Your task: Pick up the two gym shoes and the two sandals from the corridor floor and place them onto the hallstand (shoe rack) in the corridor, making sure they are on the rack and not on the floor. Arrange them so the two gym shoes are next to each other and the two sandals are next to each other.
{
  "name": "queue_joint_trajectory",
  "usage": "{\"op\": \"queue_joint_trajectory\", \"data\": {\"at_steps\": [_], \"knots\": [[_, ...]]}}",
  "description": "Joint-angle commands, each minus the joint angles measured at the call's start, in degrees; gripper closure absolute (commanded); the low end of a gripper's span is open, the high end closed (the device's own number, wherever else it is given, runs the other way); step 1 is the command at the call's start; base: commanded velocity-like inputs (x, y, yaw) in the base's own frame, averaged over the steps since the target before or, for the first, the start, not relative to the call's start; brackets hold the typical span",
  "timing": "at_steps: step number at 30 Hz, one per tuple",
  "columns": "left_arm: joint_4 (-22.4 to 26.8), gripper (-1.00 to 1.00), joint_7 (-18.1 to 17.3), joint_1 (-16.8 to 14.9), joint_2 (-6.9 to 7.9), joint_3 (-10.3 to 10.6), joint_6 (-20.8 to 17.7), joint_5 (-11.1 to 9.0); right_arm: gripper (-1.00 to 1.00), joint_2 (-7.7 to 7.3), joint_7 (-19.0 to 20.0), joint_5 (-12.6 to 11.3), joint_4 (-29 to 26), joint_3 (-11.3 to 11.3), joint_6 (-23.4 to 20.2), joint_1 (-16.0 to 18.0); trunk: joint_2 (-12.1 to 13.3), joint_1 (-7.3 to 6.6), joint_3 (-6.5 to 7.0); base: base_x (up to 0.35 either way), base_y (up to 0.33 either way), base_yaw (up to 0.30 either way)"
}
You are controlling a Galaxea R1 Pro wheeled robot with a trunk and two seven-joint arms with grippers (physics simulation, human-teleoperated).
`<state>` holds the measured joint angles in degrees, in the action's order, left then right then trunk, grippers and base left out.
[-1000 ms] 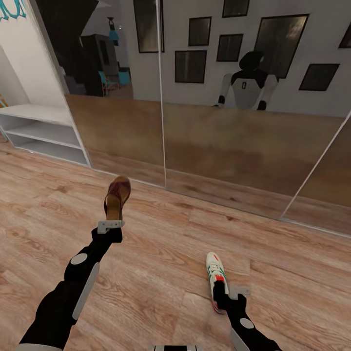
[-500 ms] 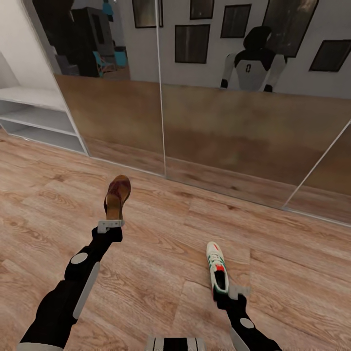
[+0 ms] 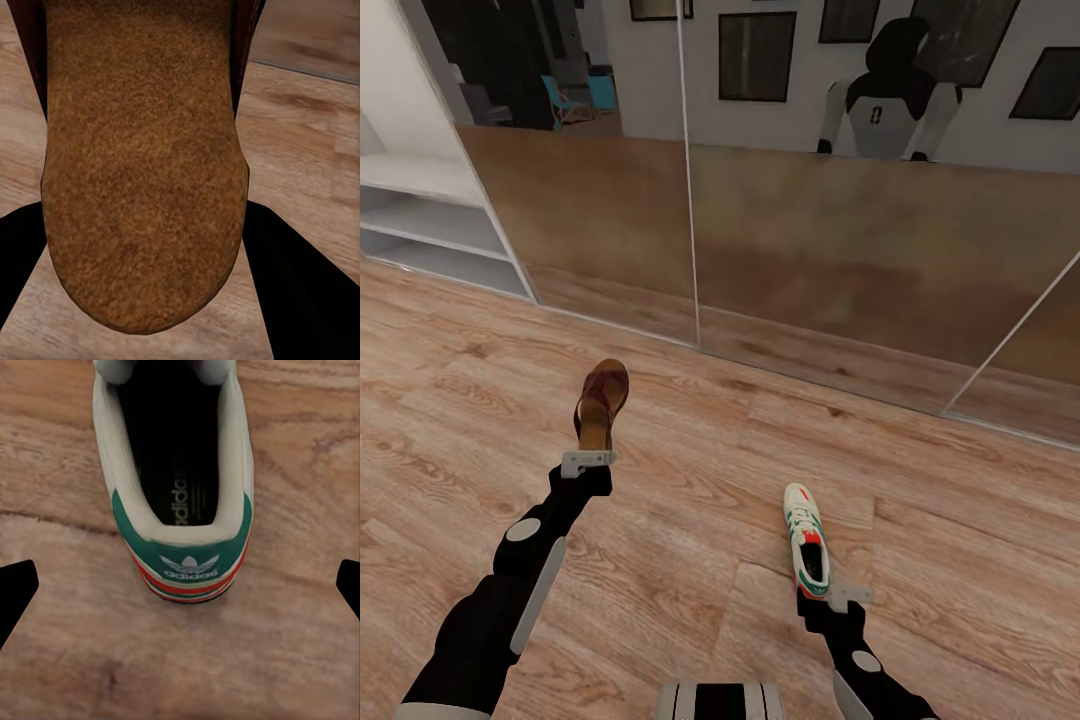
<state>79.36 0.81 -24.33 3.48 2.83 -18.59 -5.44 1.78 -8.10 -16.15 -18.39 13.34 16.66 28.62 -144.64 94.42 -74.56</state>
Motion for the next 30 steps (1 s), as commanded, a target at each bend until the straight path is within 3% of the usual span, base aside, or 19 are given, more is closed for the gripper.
{"op": "queue_joint_trajectory", "data": {"at_steps": [1, 16, 26, 30], "knots": [[0.1, 1.0, 0.2, 0.0, 0.04, 0.1, -0.3, -0.5, -1.0, -0.03, -0.3, -0.5, 0.0, 0.5, 0.2, 0.0, 0.0, -0.01, -0.04, 0.0, 0.0, 0.0], [0.0, 1.0, 0.2, 0.0, -0.05, 0.1, -0.3, -0.5, -1.0, -0.17, -0.4, -0.1, -0.3, 0.6, 0.2, 0.0, 0.0, -0.01, -0.04, 0.0, 0.0, 0.0], [0.0, 1.0, 0.2, 0.0, -0.05, 2.8, -0.3, -0.5, -1.0, -0.2, -0.4, 0.0, -0.7, 0.5, 0.3, 0.0, 0.0, -0.01, -0.12, 0.0, 0.0, 0.0], [0.0, 1.0, 0.2, 0.0, -0.05, 3.0, -0.3, -0.5, -1.0, -0.2, -0.4, 0.0, -2.2, 0.3, 0.2, 0.0, -0.1, 0.09, -1.29, 0.0, 0.0, 0.0]]}}
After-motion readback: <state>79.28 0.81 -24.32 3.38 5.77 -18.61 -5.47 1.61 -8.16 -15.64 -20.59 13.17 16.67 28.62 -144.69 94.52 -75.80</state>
